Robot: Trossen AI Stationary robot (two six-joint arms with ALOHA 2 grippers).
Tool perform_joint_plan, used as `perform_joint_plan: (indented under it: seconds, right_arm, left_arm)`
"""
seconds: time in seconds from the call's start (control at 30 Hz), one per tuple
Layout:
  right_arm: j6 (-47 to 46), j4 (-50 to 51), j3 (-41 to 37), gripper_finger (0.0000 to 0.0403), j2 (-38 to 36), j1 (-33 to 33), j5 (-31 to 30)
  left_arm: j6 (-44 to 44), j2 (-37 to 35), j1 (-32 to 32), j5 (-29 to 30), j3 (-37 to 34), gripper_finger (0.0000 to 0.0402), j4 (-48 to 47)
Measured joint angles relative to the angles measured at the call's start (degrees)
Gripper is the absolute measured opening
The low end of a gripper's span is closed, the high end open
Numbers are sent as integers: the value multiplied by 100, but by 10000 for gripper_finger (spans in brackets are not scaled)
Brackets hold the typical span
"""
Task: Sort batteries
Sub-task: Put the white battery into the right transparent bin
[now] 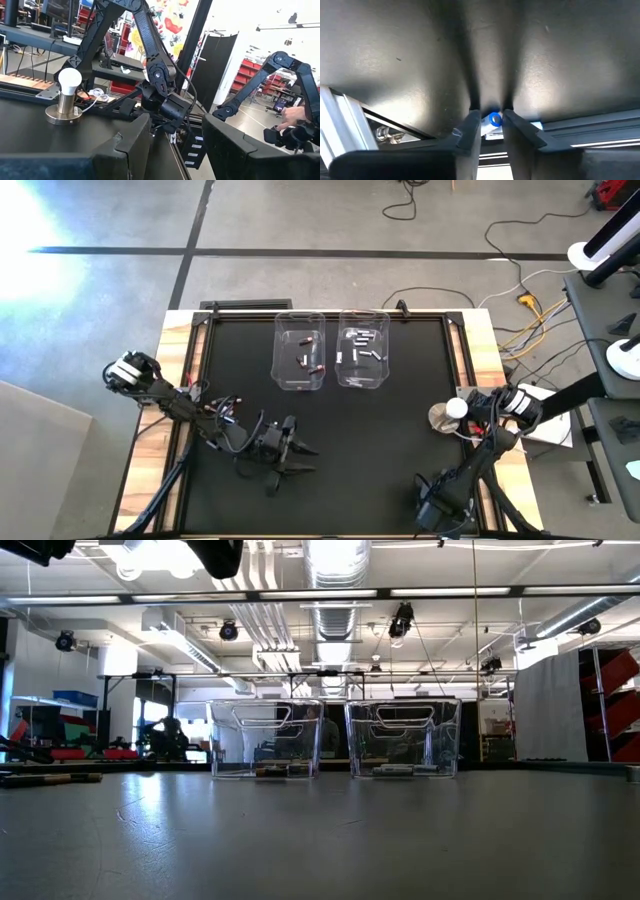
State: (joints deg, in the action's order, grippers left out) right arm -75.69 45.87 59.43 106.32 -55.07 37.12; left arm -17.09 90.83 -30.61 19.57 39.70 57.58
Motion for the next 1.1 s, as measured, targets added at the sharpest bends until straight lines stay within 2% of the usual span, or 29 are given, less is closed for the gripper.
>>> perform_joint_plan:
  seconds: [0.3,0.43,0.77,0.93,1.1]
  right_arm:
    - [391,72,52,40,9,1,-70]
    - [550,188,186,37,-31,22,-302]
    - [821,552,695,36,-762,210,-2324]
    - [1347,587,803,36,-1223,528,-3647]
    - [2248,591,799,36,-1570,1046,-4362]
  left_arm:
    - [3,-1,0,-2,0,159,0]
    - [8,-2,0,-2,0,159,0]
    - [10,-2,0,3,0,159,0]
    - [88,-2,0,78,2,159,2]
    - [119,-2,0,90,2,159,-7]
